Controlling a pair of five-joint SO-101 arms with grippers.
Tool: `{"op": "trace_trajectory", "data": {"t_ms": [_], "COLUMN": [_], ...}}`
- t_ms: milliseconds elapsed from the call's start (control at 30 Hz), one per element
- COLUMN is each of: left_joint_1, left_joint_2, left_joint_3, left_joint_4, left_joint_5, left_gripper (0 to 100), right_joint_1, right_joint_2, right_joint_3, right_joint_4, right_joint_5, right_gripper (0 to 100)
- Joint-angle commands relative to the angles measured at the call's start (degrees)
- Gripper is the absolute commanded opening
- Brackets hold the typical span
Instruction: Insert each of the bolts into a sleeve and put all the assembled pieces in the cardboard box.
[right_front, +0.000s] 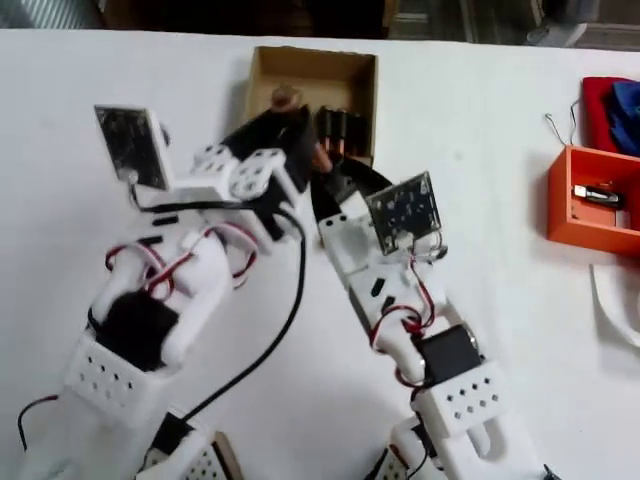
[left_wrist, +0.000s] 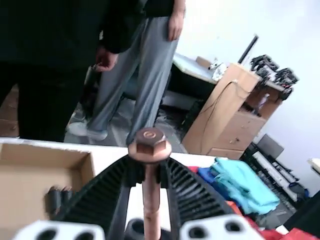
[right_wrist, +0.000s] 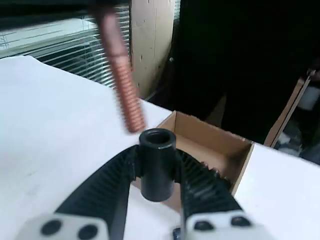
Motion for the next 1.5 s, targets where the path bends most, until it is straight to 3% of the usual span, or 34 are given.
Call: {"op": "trace_trajectory", "data": {"t_ms": [0,167,500,900,1133,1200,1367,1467], "left_joint_1": [1.32,1.93,1.58,6.24,6.68,6.77,6.77,6.68], "left_joint_2": [3.16,5.45,5.89,5.54,5.45,5.45,5.45,5.45], "left_joint_3": [-6.99,-7.08,-7.08,0.13,0.13,0.13,0.13,0.13], "left_joint_4": [-1.05,-1.05,4.57,6.24,7.82,10.02,17.32,18.81], "left_joint_5": [-0.97,-5.45,-5.89,-18.11,-19.52,-19.60,-17.93,-17.23], "left_gripper": [3,3,3,3,3,7,27,28], "right_joint_1": [0.13,0.13,0.22,0.13,0.13,0.13,0.13,0.13], "right_joint_2": [-3.74,-4.70,-4.44,-4.44,-4.44,-4.44,-4.44,-4.44], "right_joint_3": [-0.18,-0.18,-0.18,-0.26,-0.35,-0.35,-0.35,-0.35], "right_joint_4": [-0.40,0.66,0.48,0.48,0.48,0.48,0.48,0.48], "right_joint_5": [2.46,2.46,2.46,2.46,2.46,2.46,2.46,2.46], "right_gripper": [2.4,2.4,2.4,2.4,2.4,2.4,2.4,2.4]}}
